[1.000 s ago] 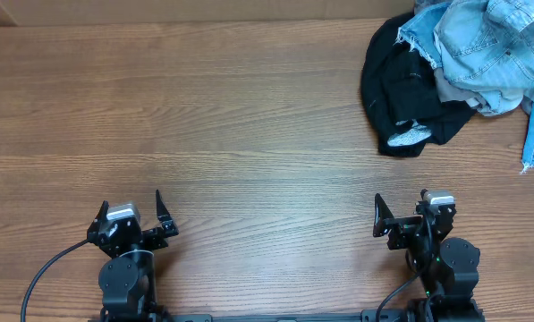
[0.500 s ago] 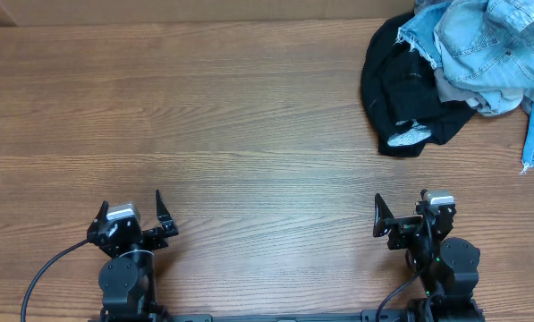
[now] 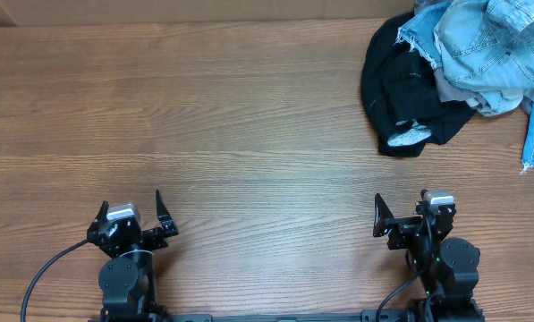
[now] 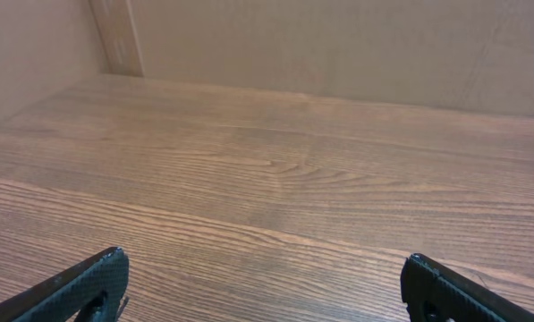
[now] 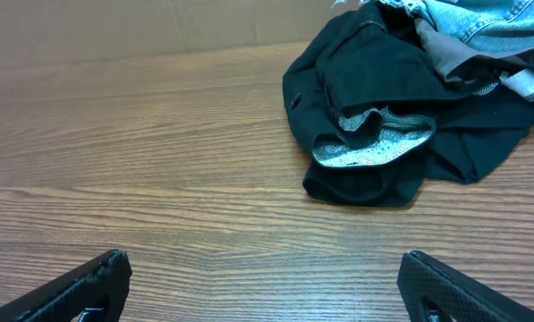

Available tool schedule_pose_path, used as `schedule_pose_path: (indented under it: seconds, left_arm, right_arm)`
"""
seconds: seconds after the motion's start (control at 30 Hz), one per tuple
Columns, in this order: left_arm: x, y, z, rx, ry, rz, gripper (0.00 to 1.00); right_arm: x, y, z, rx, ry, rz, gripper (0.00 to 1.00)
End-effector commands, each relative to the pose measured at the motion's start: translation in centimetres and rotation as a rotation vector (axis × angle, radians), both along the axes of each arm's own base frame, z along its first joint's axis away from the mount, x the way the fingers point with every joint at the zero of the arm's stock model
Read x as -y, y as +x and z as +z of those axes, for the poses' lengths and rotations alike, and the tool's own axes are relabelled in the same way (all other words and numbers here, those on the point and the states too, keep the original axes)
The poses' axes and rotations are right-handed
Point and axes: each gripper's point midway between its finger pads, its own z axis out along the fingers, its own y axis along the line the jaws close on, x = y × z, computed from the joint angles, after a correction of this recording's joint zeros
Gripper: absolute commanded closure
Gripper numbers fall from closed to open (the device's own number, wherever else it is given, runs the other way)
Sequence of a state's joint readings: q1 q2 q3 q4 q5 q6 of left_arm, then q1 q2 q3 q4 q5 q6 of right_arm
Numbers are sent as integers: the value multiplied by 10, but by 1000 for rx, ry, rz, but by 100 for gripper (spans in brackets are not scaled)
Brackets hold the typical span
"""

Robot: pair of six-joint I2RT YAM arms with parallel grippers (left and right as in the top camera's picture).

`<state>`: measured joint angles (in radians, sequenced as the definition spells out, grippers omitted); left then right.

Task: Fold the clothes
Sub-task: 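Move the right gripper toward the clothes pile at upper right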

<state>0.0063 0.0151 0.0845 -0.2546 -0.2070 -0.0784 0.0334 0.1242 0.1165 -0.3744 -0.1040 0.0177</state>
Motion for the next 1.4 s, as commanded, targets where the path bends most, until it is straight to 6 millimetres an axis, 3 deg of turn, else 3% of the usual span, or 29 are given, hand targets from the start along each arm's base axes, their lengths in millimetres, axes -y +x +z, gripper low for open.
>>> schedule_pose_path:
  seconds: [0.0, 0.67, 0.7, 0.77, 0.87, 0.97, 1.17, 1.27, 1.33, 1.37]
  left_arm:
    - [-2, 0, 1, 13, -12, 13, 0]
    - [-2, 0, 1, 13, -12, 13, 0]
    - [-2, 0, 1, 13, -12, 13, 0]
    - [-2, 0, 1, 13, -12, 13, 0]
    - [-2, 0, 1, 13, -12, 13, 0]
    - [-2, 0, 1, 13, -12, 13, 0]
    - [-2, 0, 1, 13, -12, 13, 0]
    - [-2, 0, 1, 13, -12, 13, 0]
    - [-2, 0, 1, 13, -12, 13, 0]
    - [-2, 0, 1, 13, -12, 13, 0]
  right_arm:
    - [0, 0, 0, 8, -8, 2, 0]
    - [0, 1, 2, 16, -7, 2, 0]
    - [-2, 1, 4, 20, 22, 5, 0]
    - [-7, 2, 10, -19, 360, -71, 0]
    - [-1, 1, 3, -87, 639, -207, 0]
    - [-3, 5, 19, -37, 715, -193, 0]
    - [-7, 23, 86, 85, 599, -104, 0]
    - [-6, 47, 125, 76, 497, -97, 0]
    - [8, 89, 163, 46, 436, -138, 0]
    - [14, 103, 172, 39, 415, -154, 0]
